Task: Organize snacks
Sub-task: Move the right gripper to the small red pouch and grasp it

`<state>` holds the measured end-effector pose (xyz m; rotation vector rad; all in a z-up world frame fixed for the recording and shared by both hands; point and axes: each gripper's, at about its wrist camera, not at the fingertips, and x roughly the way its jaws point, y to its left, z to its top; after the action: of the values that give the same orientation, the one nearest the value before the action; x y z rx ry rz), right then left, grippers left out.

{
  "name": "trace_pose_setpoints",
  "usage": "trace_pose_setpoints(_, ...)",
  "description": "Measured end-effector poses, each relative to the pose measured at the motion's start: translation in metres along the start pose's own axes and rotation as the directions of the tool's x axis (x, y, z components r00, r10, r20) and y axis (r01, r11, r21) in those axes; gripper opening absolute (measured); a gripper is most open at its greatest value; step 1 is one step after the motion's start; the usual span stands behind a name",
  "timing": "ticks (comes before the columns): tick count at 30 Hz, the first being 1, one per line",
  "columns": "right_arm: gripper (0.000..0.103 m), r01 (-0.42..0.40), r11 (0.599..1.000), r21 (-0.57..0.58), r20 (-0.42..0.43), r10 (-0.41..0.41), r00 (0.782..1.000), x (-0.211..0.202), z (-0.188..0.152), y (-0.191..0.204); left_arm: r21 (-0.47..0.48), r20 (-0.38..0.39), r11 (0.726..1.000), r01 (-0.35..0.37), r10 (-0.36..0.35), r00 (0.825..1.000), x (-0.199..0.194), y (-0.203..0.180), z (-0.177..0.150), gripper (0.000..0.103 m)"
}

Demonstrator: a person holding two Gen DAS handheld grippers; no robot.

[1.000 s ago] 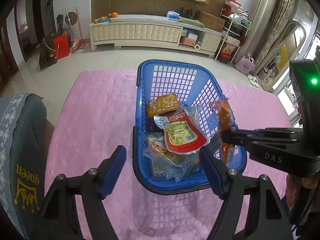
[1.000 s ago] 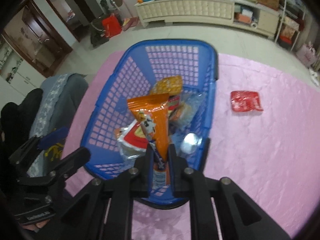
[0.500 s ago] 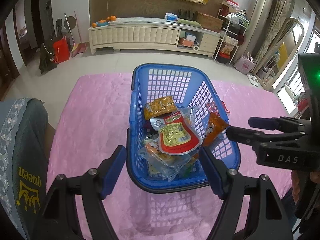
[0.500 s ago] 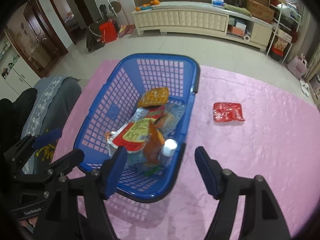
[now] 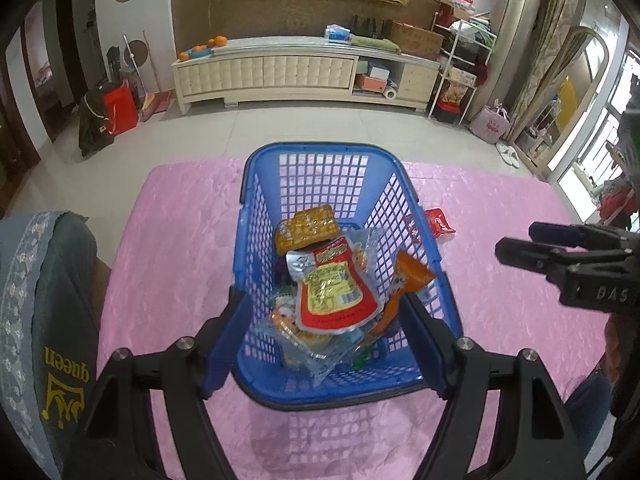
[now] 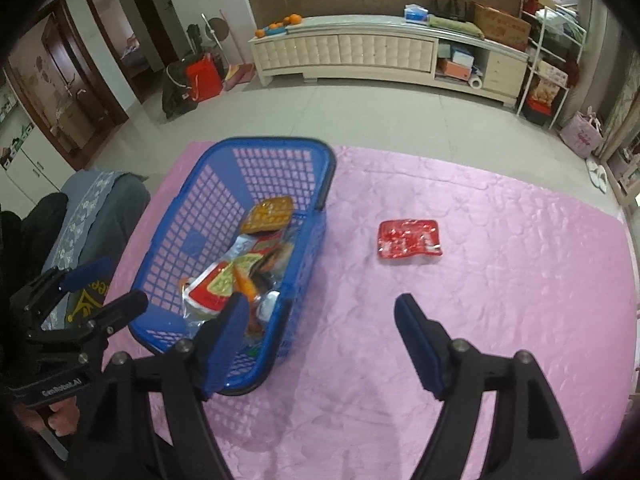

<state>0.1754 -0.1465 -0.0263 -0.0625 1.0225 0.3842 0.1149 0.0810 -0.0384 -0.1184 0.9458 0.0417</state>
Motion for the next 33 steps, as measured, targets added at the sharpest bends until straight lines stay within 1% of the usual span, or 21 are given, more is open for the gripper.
trace_pose_setpoints(2,0.079,0.004,1.0,-0.003,0.009,-0.004,1.0,-0.006,0.009,-0.007,0.016,-0.003,1.0,-0.003,0.003,1.0,0.0,-0.006,0.009,0.074)
trace_pose_setpoints(3,0.08,0.006,1.0,-0.004,0.013,-0.006,1.0,-0.008,0.013,-0.01,0.023,-0.006,1.0,-0.004,0.004,1.0,0.001,-0.01,0.012,0.08)
trace_pose_setpoints(4,0.081,0.01,1.0,-0.005,0.019,-0.01,1.0,-0.011,0.017,-0.014,0.029,-0.006,1.0,-0.005,0.005,1.0,0.001,-0.012,0.016,0.081)
trace_pose_setpoints(7,0.085,0.016,1.0,0.004,0.031,-0.016,0.999,-0.014,0.027,-0.025,0.048,0.008,0.999,-0.024,0.023,1.0,0.004,-0.02,0.028,0.081)
trace_pose_setpoints(9,0.086,0.023,1.0,0.005,0.024,-0.023,0.999,-0.012,0.032,-0.031,0.046,-0.014,0.998,-0.035,0.035,0.999,0.011,-0.023,0.035,0.081)
trace_pose_setpoints(12,0.086,0.025,1.0,0.018,0.003,-0.025,1.0,-0.003,0.04,-0.043,0.033,-0.051,0.999,-0.029,0.031,0.998,0.023,-0.026,0.048,0.081)
trace_pose_setpoints(13,0.087,0.027,0.999,0.022,-0.008,-0.027,1.0,0.001,0.043,-0.047,0.03,-0.061,0.999,-0.025,0.027,0.998,0.026,-0.027,0.051,0.081)
trace_pose_setpoints(16,0.093,0.068,0.997,0.031,-0.064,-0.066,0.996,0.024,0.051,-0.062,0.025,-0.097,1.0,-0.018,0.021,0.995,0.044,-0.027,0.061,0.082)
trace_pose_setpoints(19,0.093,0.065,0.997,0.045,-0.108,-0.06,0.992,0.045,0.058,-0.073,0.009,-0.131,0.999,-0.038,0.039,0.991,0.064,-0.023,0.068,0.082)
trace_pose_setpoints(21,0.093,0.051,0.997,0.053,-0.137,-0.043,0.99,0.064,0.062,-0.081,-0.007,-0.154,0.999,-0.034,0.032,0.987,0.077,-0.021,0.072,0.082)
trace_pose_setpoints(24,0.093,0.051,0.997,0.053,-0.168,-0.041,0.985,0.083,0.062,-0.087,-0.025,-0.182,0.999,-0.027,0.022,0.983,0.093,-0.018,0.076,0.082)
trace_pose_setpoints(26,0.093,0.066,0.997,0.038,-0.206,-0.057,0.977,0.1,0.062,-0.09,-0.039,-0.198,0.999,-0.028,0.02,0.98,0.104,-0.016,0.079,0.082)
trace_pose_setpoints(28,0.093,0.083,0.996,0.02,-0.212,-0.077,0.974,0.112,0.061,-0.093,-0.046,-0.214,0.999,-0.023,0.013,0.977,0.113,-0.014,0.082,0.082)
trace_pose_setpoints(33,0.093,0.09,0.996,0.024,-0.253,-0.081,0.964,0.141,0.06,-0.105,-0.044,-0.236,0.999,-0.03,0.019,0.972,0.135,-0.011,0.087,0.082)
